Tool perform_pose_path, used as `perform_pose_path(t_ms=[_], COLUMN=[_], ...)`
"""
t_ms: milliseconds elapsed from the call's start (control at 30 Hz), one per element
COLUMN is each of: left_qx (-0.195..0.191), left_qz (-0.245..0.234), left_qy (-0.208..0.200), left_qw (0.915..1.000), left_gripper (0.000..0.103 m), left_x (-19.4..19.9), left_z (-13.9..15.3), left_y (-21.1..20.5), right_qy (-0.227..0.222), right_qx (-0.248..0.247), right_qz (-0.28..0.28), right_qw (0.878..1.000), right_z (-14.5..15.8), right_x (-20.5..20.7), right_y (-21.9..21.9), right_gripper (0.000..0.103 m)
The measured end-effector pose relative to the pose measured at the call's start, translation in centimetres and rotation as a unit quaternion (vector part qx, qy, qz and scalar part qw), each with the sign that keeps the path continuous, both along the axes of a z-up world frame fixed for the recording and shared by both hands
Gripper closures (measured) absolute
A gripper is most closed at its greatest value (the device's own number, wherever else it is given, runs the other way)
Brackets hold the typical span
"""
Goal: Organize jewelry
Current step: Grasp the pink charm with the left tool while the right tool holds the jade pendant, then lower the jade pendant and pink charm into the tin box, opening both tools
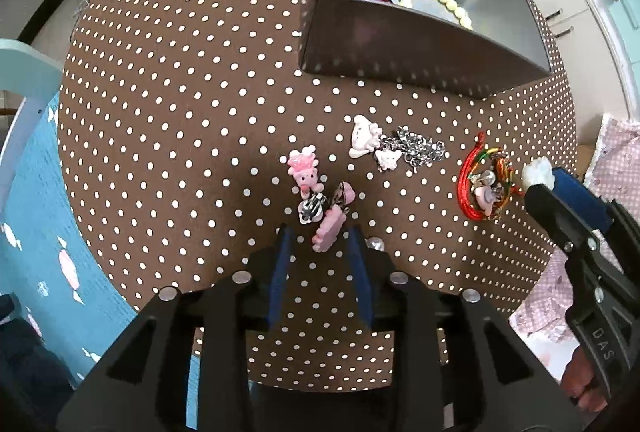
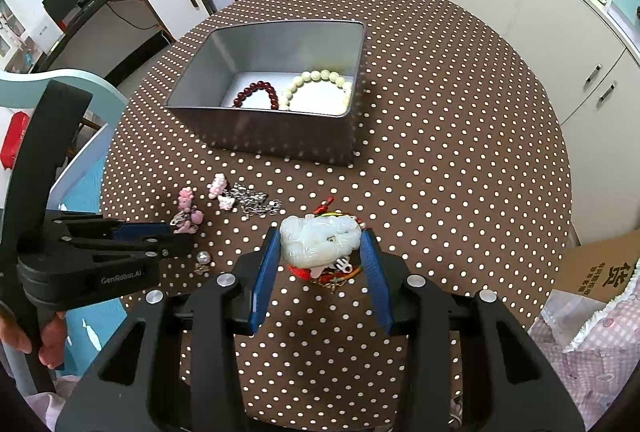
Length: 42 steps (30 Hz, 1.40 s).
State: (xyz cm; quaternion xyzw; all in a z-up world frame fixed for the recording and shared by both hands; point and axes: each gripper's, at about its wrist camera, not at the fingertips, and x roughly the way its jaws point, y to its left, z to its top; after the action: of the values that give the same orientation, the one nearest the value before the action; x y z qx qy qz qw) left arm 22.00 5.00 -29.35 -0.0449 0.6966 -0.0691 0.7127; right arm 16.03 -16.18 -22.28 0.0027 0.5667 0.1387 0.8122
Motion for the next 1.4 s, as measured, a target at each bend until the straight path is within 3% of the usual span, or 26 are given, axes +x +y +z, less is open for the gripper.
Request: perform_pose_path(t_ms=[67,300,567,800,967,1300,1400], left_qx=[0.006,0.005,-0.009,-0.022,-0.036,-0.036,-0.019], left_qz=[-0.001,-0.002,-0.013,-0.009,-0.022,-0.032,-0.032], left_qy=[0.000,-0.007,-0.055,-0.125,-0.151,-0.147,-0.141], left_qw=[1.0000,1.0000,0.9983,0.9918,0.9876,0.9880,0.9894], left_gripper=[0.095,0.095,0.095,0.095,0.095,0.095,0.094], left_x=[0.3,0.8,1.2,3.0,3.6,5.9,6.5], left_z=[-0.1,0.3,4.9,10.1,12.4,11.1,10.4], left_y=[-0.4,-1.2,-2.1,-2.2,-2.0,-2.7,-2.7], right_qy=[0.002,-0.001,-0.021,-0.045,-0.052,-0.051,-0.045], right_qx=[0.003,0.010,0.025,0.037,0.040,0.050,0.054], right_qz=[-0.003,-0.011,-0.015,-0.008,0.000,0.006,0.006], right_qw=[1.000,1.000,0.999,0.998,0.998,0.997,0.998], right_z=[-0.2,0.0,1.4,3.4,4.2,4.2,4.0], right_x=[0.1,0.4,1.1,2.3,3.5,6.0,6.8], right_y=[-0.3,-1.2,-1.6,-1.3,-1.0,-0.5,-0.3], right_gripper=[0.064,0.064,0.064,0.064,0.064,0.064,0.064])
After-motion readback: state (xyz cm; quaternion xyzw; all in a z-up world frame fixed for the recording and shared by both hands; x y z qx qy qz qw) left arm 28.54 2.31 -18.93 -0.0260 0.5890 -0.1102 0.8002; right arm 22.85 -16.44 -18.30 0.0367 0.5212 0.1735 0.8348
